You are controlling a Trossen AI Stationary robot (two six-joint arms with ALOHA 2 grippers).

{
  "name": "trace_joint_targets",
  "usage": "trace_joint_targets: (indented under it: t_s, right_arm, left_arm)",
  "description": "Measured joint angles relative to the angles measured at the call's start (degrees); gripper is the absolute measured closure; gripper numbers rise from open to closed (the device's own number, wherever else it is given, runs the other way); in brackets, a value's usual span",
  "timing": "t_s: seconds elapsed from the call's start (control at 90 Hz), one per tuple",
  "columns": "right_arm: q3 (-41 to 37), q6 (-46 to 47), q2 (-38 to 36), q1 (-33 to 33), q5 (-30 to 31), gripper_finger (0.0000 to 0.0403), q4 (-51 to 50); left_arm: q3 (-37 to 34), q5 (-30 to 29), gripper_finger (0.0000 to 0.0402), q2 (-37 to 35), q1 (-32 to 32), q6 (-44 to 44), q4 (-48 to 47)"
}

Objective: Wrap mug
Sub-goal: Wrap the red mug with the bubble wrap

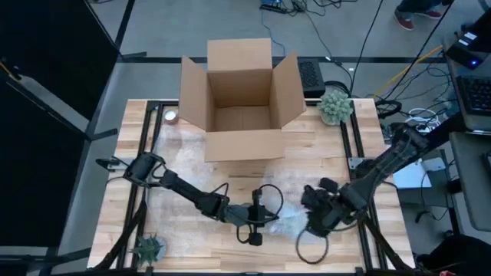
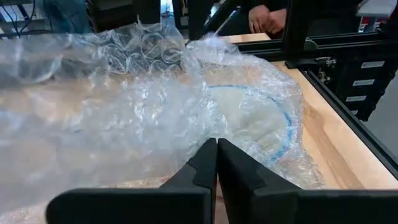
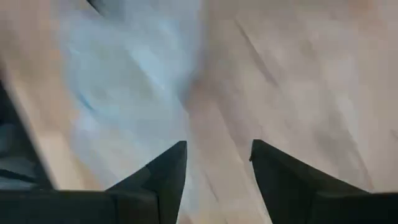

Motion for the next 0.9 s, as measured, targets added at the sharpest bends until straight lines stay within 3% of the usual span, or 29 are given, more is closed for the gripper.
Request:
trace_joint_targets:
  t_s: [0.1, 0.222, 0.467, 0.689, 0.9]
  right_arm:
    - [-0.02, 5.22, 1.59, 3.85, 0.0, 0.0236, -3.69]
    - [-0.07, 7.4, 3.94, 6.44, 1.15, 0.0236, -1.13]
    - [-0.07, 2.64, 4.83, 2.98, 11.38, 0.0236, 8.7]
    - [-0.07, -4.97, 8.16, -4.04, 7.68, 0.0236, 13.33]
    - [0.09, -6.67, 13.93, -6.43, 4.68, 0.0236, 16.26]
  left_arm:
    - [0.0, 0.0, 0.0402, 0.0, 0.0, -0.01, 0.0]
    - [0.0, 0.0, 0.0402, 0.0, 0.0, -0.03, 0.01]
    - [0.0, 0.02, 0.0402, -0.01, 0.0, -0.2, 0.04]
    - [0.0, 0.0, 0.0402, -0.02, -0.02, -0.12, 0.04]
    - [0.02, 0.02, 0.0402, -0.02, 0.0, 0.02, 0.02]
